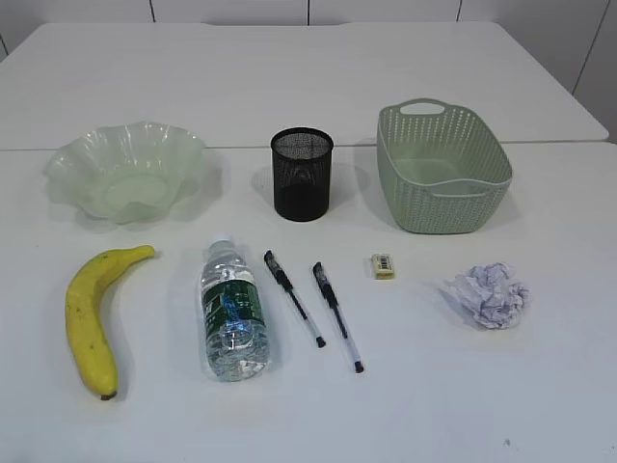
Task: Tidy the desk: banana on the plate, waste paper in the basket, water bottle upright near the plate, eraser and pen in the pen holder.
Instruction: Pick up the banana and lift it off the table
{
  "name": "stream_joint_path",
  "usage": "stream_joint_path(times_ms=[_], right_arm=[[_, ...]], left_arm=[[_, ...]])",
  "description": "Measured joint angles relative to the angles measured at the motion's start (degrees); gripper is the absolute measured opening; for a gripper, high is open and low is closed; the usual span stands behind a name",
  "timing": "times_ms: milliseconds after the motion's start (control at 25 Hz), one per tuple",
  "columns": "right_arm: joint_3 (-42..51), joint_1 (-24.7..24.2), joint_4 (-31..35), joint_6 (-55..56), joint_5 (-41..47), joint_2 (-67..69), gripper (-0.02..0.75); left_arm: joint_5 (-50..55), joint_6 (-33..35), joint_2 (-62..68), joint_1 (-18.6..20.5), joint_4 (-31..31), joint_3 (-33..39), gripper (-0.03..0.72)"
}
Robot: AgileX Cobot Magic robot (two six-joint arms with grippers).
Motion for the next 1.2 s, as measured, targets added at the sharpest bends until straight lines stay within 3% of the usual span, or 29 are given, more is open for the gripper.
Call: stream_joint_path(times_ms=[240,440,720,920,1200], right_arm=[[-0.11,0.0,0.0,0.74,-0.29,0.0,0.572],[-0.11,0.0,0.0,0.96,-0.29,0.0,0.572],[-0.72,0.0,0.2,0.96,-3.58,0.99,0.571],[-0.92,0.0,3.06,0.98,-12.72,9.06,0.571],[-3.51,0.0,3.66,0.87,-16.23,24.48,0.571]], left_arm=[[-1.58,1.65,7.29,-0.37,0.16,-2.75,0.435],[-9.53,2.81,17.14,-0.37,-0.59,-5.2,0.435],[-14.85,2.92,33.67,-0.56,-5.95,-6.53,0.436],[-18.0,2.92,40.0,-0.61,-9.29,-8.48,0.435],[-18.51,2.92,46.63,-1.6,-9.97,-15.54,0.436]])
